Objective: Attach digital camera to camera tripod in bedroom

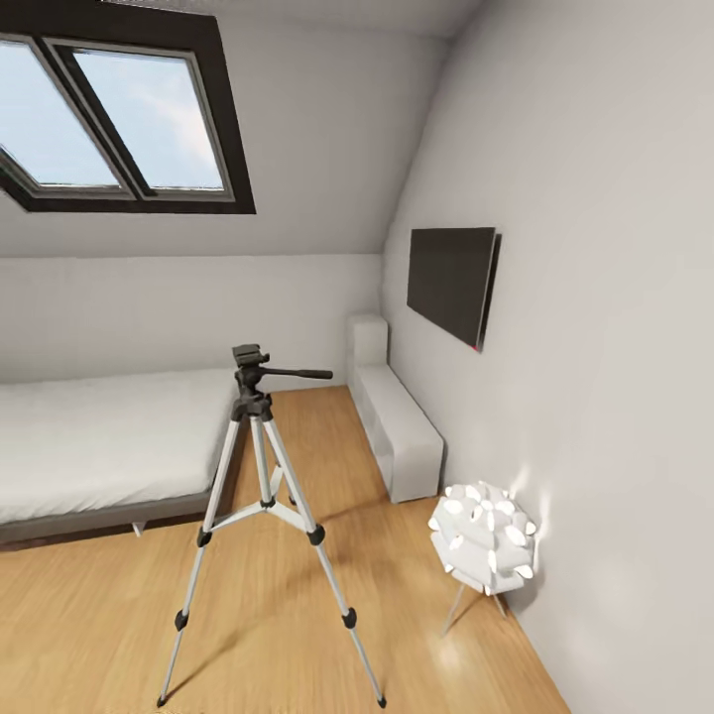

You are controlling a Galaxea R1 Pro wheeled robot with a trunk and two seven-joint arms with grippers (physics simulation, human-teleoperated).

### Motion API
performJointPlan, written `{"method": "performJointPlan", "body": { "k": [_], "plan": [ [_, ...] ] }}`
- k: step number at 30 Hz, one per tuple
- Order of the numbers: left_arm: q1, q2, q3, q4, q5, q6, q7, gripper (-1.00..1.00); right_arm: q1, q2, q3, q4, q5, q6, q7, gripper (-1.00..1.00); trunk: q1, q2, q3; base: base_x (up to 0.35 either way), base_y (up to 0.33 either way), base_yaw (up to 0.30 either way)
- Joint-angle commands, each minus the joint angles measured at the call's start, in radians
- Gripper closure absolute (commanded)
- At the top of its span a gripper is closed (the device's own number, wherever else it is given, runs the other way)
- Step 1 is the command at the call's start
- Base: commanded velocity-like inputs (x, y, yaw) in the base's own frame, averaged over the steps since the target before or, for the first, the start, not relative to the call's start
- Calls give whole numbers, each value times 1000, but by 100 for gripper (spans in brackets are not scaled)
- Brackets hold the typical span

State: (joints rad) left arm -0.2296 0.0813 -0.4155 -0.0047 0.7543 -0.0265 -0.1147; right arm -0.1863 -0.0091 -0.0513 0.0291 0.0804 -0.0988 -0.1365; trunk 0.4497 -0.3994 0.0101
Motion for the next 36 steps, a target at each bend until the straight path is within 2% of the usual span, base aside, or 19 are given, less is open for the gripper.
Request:
{"method": "performJointPlan", "body": {
  "k": [1,36],
  "plan": [
    [-1,0,-8,2,8,-3,-5,100,-1,0,-5,3,9,-5,-3,-100,0,-1,0,0,0,213],
    [-1,0,-9,2,8,-1,-5,100,-1,0,-5,3,9,-5,-3,-100,0,-1,0,0,0,213]
  ]
}}
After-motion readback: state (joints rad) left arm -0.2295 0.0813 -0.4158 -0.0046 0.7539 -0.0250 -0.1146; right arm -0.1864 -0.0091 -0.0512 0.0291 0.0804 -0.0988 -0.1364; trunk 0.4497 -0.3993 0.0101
